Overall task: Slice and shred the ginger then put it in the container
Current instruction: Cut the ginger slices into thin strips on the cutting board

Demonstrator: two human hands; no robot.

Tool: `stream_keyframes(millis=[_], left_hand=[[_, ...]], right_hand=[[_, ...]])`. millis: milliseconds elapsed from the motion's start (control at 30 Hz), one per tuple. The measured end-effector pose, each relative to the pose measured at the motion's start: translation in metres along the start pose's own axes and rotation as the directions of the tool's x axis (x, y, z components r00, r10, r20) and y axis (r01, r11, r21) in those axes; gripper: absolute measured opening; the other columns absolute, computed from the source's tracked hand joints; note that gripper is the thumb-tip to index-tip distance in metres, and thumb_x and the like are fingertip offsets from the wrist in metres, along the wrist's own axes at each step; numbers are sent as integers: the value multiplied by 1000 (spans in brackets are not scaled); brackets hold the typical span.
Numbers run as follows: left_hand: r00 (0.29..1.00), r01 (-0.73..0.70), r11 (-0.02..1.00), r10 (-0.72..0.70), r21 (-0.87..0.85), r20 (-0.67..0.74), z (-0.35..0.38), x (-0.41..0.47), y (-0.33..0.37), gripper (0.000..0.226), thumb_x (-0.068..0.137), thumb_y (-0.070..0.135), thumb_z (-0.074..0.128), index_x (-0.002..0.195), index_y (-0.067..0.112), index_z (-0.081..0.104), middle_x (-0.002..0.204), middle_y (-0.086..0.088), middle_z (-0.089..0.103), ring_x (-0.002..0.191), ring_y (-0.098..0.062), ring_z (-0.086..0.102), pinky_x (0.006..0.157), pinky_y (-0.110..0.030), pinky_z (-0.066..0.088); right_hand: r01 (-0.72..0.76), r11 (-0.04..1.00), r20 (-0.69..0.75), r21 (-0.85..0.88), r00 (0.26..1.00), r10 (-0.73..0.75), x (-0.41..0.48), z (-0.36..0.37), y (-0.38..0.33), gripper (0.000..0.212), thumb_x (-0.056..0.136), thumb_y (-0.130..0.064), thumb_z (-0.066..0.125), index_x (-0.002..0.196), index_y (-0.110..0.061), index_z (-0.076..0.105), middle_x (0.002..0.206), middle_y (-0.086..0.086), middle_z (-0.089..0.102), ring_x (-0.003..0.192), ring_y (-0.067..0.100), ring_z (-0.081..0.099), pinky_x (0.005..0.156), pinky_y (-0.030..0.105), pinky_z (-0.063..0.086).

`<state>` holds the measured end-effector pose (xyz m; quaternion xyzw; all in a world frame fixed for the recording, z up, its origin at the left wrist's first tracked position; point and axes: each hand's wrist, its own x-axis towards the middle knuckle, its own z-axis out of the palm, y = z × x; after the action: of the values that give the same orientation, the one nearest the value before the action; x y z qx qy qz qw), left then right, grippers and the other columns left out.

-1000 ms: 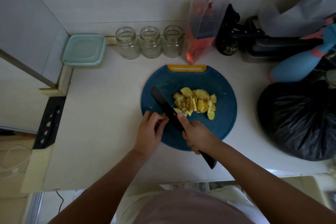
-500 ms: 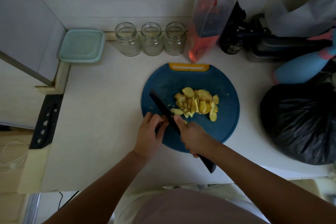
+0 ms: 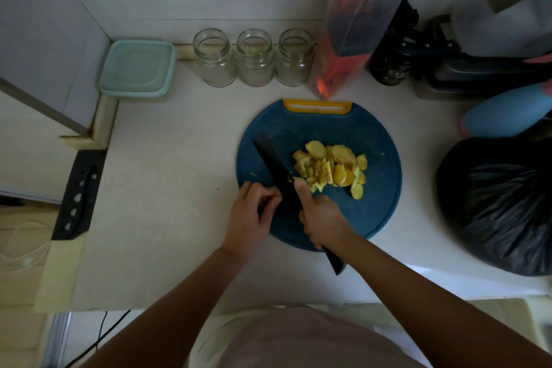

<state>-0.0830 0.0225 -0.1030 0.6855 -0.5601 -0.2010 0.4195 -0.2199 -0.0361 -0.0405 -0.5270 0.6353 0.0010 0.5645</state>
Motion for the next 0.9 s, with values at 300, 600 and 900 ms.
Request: stream_keyframes(millis=[300,600,900], left_hand=[[999,-33,999,33,17,3,2,0,0,9,84,3,68,85,1,59,86,1,47,72,10,49,68,-2,37],[999,-39,999,40,26,-9,1,-1,0,11,82,-2,69,85,1,58,85,2,47,73,13,50,67,-1,38],[999,-32,999,33,22,-43,1,-1,-1,15,79,-2,73,79,1,58,80,4,50,73,14,50,65,0,37]], right_hand=[[22,982,101,189,994,-41,-18,-9,0,61,94,-64,37,57,-16,26,37,-7,27,31,9,24,38,20,21],[90,991,72,103,993,-97,-17,-6,5,62,93,-66,36,55,-17,29,42,-2,30,31,10,28,35,17,26],[80,996,29,-24,996,-80,-11,0,5,60,92,-68,31,60,-18,33,56,1,38,46,11,36,47,26,26]])
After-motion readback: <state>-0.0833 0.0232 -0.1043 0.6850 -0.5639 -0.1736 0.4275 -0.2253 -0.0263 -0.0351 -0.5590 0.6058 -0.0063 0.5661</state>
